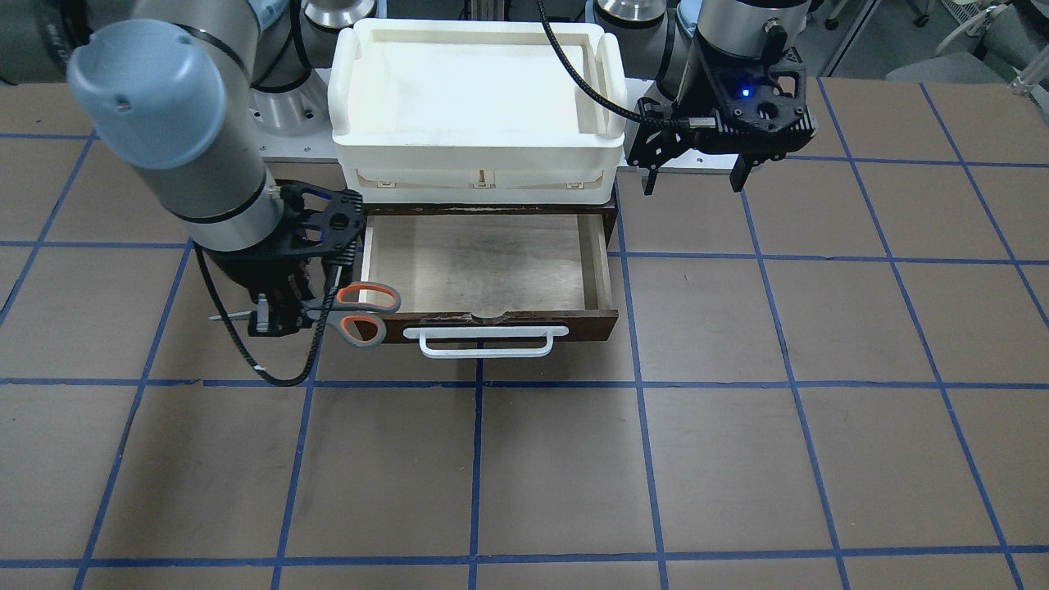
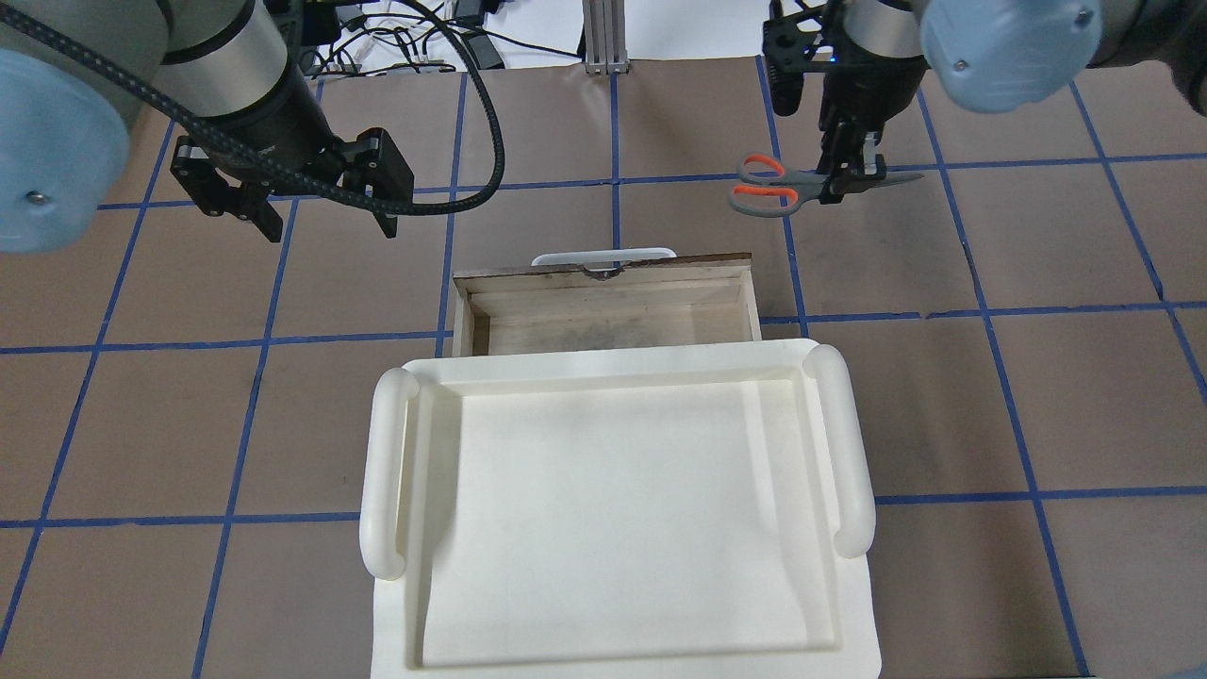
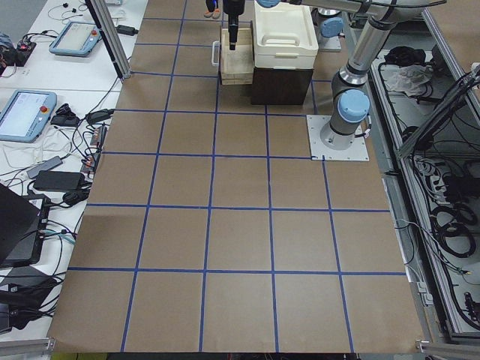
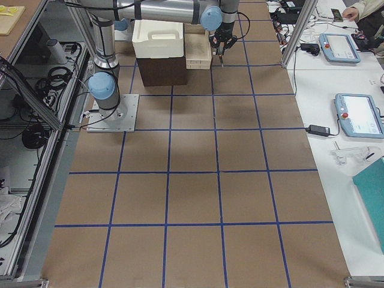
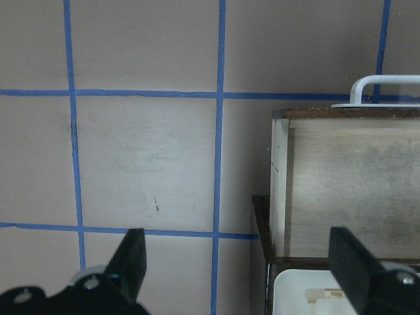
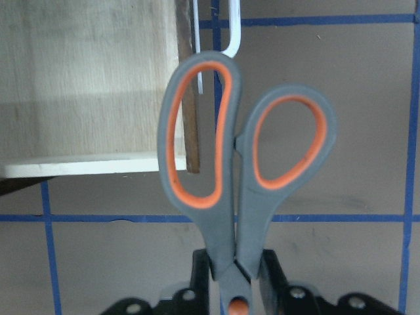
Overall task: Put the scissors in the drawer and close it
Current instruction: 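Lift the scissors with the right gripper and carry them over the drawer, then lower the scissors into the drawer and open the right gripper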
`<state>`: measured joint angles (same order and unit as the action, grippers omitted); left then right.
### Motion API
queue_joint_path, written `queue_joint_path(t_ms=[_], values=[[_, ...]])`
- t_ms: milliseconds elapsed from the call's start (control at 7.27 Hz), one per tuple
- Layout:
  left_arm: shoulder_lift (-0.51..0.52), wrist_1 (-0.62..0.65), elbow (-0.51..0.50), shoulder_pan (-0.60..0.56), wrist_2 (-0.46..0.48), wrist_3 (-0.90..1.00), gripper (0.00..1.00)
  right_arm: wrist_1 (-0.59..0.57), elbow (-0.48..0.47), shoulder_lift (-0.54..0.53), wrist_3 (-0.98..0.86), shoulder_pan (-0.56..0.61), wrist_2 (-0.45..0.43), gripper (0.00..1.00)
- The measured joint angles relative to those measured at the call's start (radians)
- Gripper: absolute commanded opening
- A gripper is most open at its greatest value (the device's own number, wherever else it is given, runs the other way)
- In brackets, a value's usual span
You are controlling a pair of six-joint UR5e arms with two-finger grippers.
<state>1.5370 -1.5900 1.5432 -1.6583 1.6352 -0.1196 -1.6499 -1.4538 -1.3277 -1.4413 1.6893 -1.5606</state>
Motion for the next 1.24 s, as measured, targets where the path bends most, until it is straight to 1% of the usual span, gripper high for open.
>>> queue_joint_path(t_ms=[412, 688, 962, 1238], values=[[0.0, 0.001, 0.0, 0.0, 0.0, 0.0, 1.0, -0.016, -0.009, 0.006, 0.115, 0.157, 0.002, 0.0], [0.0, 0.0, 0.0, 0.0, 0.0, 0.0, 1.0, -0.052, -0.018, 0.02, 0.142, 0.244, 0.002, 0.0], [0.0, 0.0, 0.0, 0.0, 0.0, 0.0, 1.0, -0.085, -0.037, 0.038, 0.149, 0.29, 0.001, 0.0], [0.0, -0.001, 0.0, 0.0, 0.0, 0.0, 1.0, -0.11, -0.056, 0.056, 0.15, 0.299, 0.002, 0.0]])
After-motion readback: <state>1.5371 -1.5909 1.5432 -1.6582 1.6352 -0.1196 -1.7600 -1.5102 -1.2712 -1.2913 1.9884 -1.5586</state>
